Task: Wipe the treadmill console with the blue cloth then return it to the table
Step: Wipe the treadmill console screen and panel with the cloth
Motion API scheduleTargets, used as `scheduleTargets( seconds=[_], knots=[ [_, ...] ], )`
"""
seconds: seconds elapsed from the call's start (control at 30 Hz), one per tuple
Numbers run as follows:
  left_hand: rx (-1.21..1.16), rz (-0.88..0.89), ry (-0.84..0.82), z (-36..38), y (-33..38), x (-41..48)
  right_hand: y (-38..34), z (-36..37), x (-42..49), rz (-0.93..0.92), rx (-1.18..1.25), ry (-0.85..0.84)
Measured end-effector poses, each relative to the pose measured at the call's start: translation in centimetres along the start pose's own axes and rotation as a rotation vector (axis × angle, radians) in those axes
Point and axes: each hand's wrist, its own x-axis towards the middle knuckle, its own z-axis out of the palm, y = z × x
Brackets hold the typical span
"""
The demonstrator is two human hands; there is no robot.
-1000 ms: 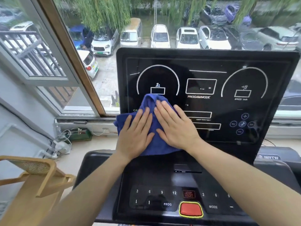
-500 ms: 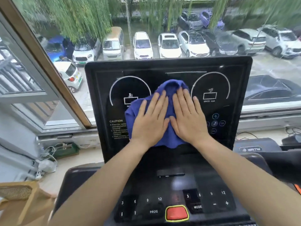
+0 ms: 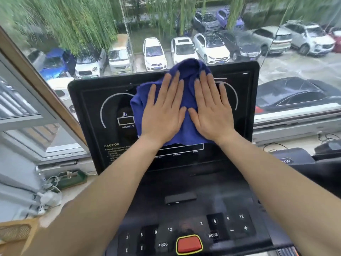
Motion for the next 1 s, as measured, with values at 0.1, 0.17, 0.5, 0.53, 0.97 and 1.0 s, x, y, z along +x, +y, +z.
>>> scheduleTargets(
  seconds=[0.1, 0.17, 0.5, 0.53, 0.97, 1.0],
  knots=[
    [0.018, 0.125, -0.039, 2.0, 3.5, -5.0, -0.1, 1.8, -6.3, 0.048, 0.003, -0.090],
    [0.033, 0.188, -0.094, 2.9, 4.4, -9.2, -1.1, 2.6, -10.5, 0.002, -0.014, -0.165],
    [0.024, -0.072, -0.012, 0.1, 2.4, -0.6, 1.2, -0.3, -0.3, -0.109, -0.060, -0.033],
    [0.013, -0.078, -0.002, -0.2, 3.2, 1.6, 2.9, -0.8, 0.8, -0.066, -0.062, -0.023],
    [0.082, 0.283, -0.129, 3.9, 8.7, -8.9, 3.4, 2.8, -13.8, -0.096, -0.049, -0.203],
    [0.095, 0.264, -0.116, 3.8, 7.8, -8.6, 3.4, 2.7, -12.5, -0.151, -0.053, -0.162]
  ],
)
